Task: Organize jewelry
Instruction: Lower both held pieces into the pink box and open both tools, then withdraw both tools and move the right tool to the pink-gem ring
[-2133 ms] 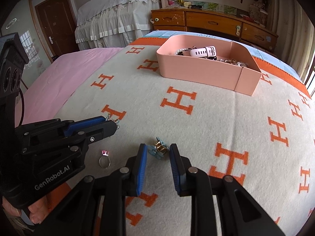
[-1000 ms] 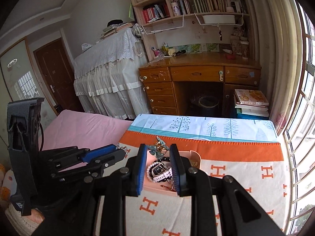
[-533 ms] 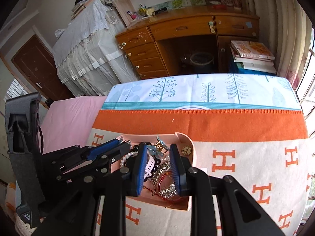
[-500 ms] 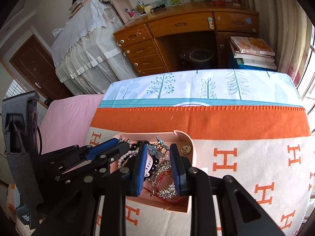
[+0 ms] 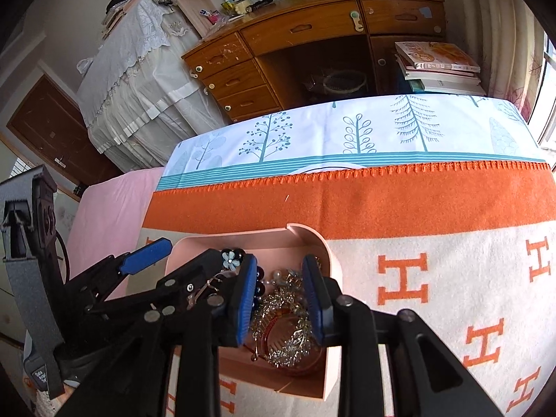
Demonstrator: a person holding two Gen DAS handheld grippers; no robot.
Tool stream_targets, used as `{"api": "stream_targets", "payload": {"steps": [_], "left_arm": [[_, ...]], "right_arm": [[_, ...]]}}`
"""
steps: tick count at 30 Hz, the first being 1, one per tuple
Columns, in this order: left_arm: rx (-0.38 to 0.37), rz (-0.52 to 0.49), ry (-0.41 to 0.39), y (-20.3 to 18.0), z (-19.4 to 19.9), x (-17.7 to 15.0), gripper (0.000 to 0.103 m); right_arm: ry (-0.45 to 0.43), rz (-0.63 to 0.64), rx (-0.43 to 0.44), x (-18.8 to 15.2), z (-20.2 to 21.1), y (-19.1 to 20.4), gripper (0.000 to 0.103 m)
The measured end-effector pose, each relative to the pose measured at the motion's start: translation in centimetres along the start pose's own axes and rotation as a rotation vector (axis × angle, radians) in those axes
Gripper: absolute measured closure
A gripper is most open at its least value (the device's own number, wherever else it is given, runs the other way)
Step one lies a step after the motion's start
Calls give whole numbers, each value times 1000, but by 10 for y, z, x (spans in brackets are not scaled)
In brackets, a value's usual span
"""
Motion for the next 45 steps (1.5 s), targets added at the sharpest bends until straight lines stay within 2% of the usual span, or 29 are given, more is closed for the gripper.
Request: {"api": "stream_targets", "payload": {"steps": [7, 18, 22, 25, 30, 34, 41, 45], "left_arm": [[24, -50, -63, -3, 34, -9, 27], [8, -58, -105, 7, 88, -39, 24], [8, -67, -133, 9, 111, -54, 14], [10, -90, -152, 9, 129, -65, 14], [14, -101, -176, 14, 153, -88, 13], [26, -76, -199, 27, 168, -105, 13], [51, 0, -234, 56, 186, -139, 13], [117, 49, -275, 78, 191, -160, 13]], "right_arm": [[-36, 23, -6, -8, 20, 11, 75], [-96, 42, -24, -30, 60, 35, 75], [-125, 65, -60, -43, 77, 44, 75], [-137, 80, -71, -54, 88, 52, 75], [-161, 110, -42, -75, 104, 70, 75], [-200, 178, -21, -96, 114, 91, 75], [-172, 246, -10, -136, 112, 111, 75], [-153, 267, -8, -154, 102, 116, 75]]}}
Point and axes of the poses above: each gripper's, at about its wrist camera, not at the fingertips, and z roughly against the way its jaws point, y to its left, x to its top, the point moved 7 cm from there along -z, roughly the way its jaws point, and after that the axes turned 7 degrees about x, right-handed, at the moved point
